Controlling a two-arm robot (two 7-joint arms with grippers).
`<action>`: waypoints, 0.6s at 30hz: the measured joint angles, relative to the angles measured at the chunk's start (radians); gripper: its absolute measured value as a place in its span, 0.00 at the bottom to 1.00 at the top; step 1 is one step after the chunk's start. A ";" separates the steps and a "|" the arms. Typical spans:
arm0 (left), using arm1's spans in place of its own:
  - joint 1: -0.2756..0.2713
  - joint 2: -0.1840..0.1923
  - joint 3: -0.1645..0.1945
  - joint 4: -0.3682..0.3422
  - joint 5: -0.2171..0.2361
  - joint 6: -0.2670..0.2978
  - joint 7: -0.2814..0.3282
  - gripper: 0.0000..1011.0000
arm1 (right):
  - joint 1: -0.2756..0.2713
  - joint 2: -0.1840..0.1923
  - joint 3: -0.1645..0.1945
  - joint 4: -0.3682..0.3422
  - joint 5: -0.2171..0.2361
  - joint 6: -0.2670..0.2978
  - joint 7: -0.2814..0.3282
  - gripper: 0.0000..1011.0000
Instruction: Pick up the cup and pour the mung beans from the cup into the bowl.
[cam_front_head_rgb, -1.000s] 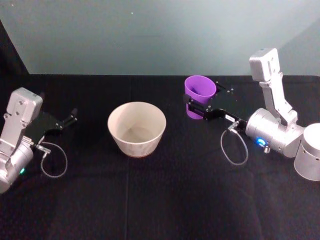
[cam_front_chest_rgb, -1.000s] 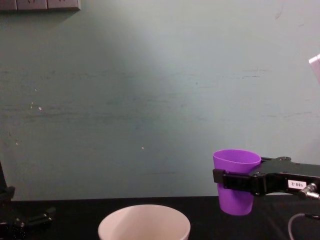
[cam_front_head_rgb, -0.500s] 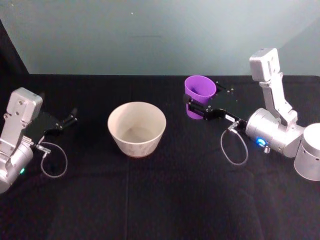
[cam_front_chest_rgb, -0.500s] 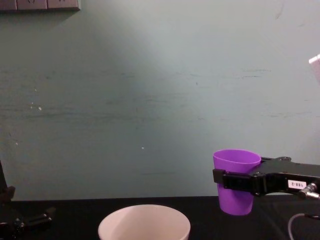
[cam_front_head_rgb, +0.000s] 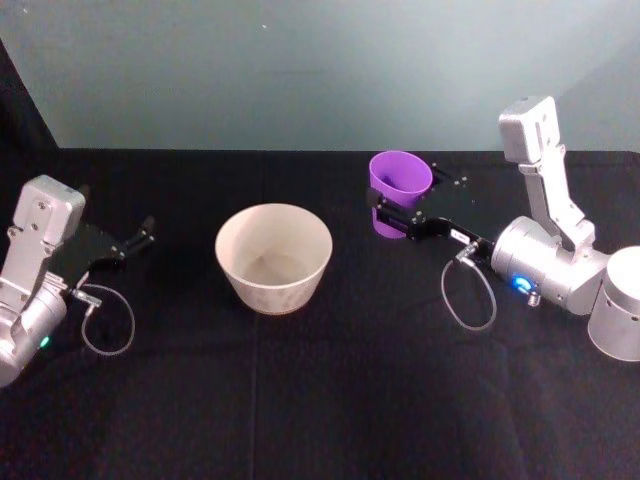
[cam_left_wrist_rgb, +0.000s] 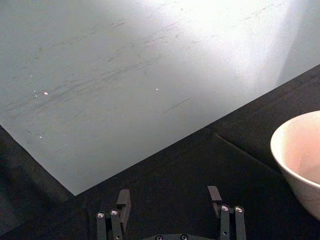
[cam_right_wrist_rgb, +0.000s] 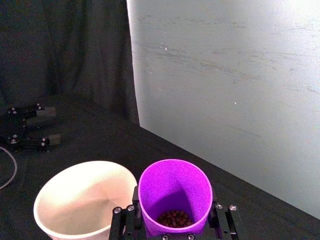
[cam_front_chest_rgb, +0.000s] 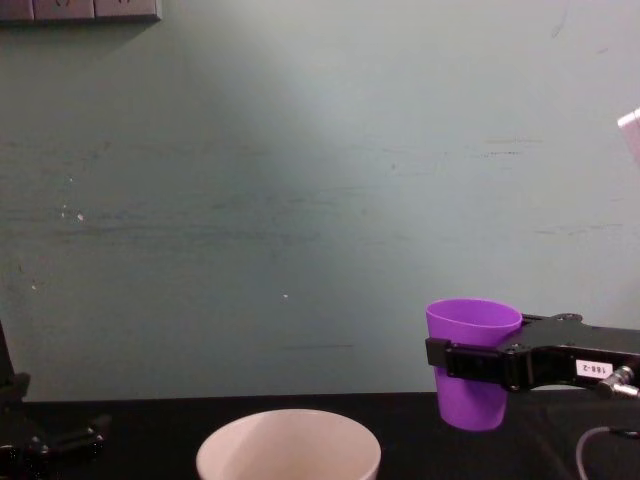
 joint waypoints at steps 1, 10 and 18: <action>0.000 0.000 0.000 0.000 0.000 0.000 0.000 0.99 | 0.000 0.000 0.000 0.000 0.000 0.000 0.000 0.71; 0.000 0.000 0.000 0.000 0.000 0.000 0.000 0.99 | 0.000 0.000 0.000 0.000 0.000 0.000 0.000 0.71; 0.000 0.000 0.000 0.000 0.000 0.000 0.000 0.99 | 0.002 0.003 -0.003 -0.002 -0.001 0.003 -0.002 0.71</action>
